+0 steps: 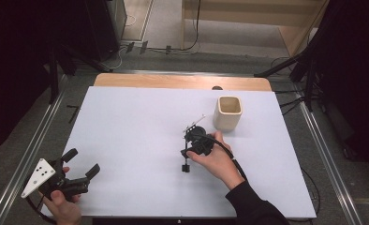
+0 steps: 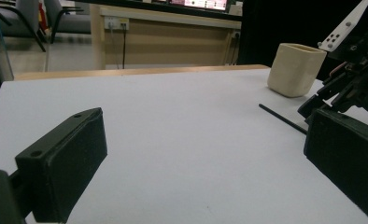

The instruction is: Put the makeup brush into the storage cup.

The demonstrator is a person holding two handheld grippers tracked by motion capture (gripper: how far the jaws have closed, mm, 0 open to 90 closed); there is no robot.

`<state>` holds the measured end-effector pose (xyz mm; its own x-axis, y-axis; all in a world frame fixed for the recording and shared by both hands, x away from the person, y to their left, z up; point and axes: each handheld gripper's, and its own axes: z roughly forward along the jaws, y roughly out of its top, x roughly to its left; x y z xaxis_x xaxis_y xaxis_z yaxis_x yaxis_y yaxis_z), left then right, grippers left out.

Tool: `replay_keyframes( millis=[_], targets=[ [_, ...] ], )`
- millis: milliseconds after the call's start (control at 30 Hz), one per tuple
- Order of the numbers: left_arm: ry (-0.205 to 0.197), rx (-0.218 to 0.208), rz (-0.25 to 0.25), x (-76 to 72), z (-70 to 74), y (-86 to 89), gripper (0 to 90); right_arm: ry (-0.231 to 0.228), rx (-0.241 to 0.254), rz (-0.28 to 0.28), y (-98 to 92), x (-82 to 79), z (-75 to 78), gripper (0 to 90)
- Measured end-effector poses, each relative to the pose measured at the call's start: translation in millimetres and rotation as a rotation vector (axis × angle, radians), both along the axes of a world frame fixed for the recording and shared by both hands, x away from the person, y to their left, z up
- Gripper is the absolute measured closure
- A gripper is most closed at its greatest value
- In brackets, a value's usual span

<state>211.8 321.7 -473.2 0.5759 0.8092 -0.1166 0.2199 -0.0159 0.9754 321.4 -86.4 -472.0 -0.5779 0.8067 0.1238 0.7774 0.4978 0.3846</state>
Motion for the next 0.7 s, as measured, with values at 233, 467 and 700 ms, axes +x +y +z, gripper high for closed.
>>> replay_keyframes(
  millis=[233, 467, 700],
  targets=[
    [0.001, 0.006, -0.007, 0.8, -0.2, -2.2, 0.0, 0.056, -0.064, -0.048, 10.3, 3.6, -2.6, 55.4],
    [-0.003, 0.015, -0.007, 0.7, 0.1, -3.3, 0.0, 0.036, -0.146, -0.044, 23.3, -0.7, -7.3, 62.7],
    [0.004, 0.041, -0.036, 2.7, 0.1, -9.9, 0.0, 0.024, -0.154, -0.056, 19.2, 1.5, -6.9, 87.3]
  ],
)
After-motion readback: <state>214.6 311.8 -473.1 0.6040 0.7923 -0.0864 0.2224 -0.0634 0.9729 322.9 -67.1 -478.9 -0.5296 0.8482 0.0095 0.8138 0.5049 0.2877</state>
